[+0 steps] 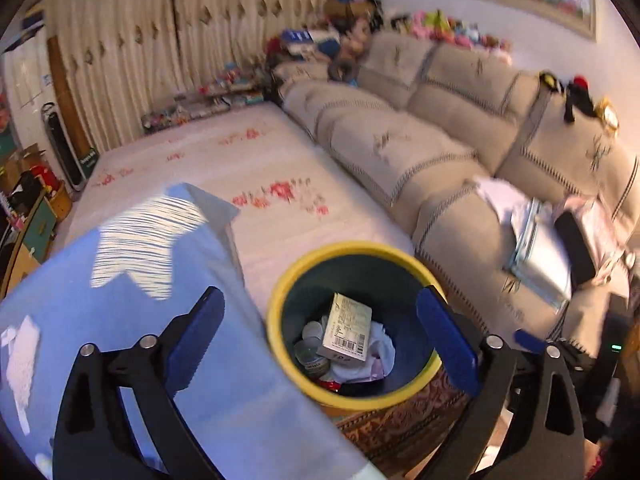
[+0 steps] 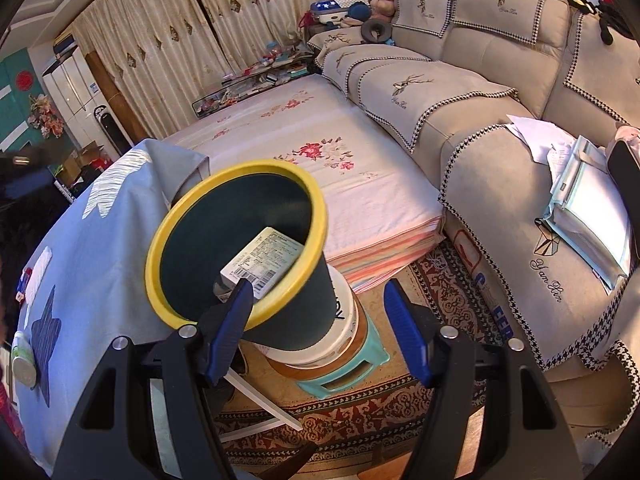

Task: Collect trash
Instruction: 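Grasp the coconut water bottle with the right tool and lift it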

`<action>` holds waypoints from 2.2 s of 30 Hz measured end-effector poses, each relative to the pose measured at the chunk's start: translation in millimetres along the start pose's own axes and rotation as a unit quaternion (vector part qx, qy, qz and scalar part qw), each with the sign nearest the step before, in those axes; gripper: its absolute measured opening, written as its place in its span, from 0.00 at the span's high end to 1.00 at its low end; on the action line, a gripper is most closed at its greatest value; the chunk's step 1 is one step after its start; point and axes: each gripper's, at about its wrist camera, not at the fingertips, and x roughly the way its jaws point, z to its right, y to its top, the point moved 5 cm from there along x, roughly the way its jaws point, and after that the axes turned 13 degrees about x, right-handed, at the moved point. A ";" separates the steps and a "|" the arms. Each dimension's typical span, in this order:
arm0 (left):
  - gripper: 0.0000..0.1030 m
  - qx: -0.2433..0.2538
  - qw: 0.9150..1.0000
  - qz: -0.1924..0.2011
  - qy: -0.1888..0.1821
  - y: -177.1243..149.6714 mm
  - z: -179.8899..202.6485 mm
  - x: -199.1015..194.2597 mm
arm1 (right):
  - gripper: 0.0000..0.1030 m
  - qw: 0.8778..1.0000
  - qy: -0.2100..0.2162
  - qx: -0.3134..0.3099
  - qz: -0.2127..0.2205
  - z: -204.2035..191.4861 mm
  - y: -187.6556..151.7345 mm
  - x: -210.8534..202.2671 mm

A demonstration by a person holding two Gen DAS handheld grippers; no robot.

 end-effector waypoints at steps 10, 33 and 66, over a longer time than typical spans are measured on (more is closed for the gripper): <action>0.05 -0.114 0.985 0.088 0.090 -90.1 -117.5 -161.3 | 0.37 0.999 0.016 -0.044 0.004 -53.8 -9.1 -11.5; 0.05 -0.223 0.923 0.062 0.306 -283.7 -260.4 -291.2 | 0.36 0.930 0.205 -0.292 -0.086 -325.2 -147.4 -33.4; 0.05 -0.235 0.930 0.044 0.280 -297.8 -265.8 -275.2 | 0.50 0.888 0.271 -0.355 -0.114 -371.2 -208.9 -48.5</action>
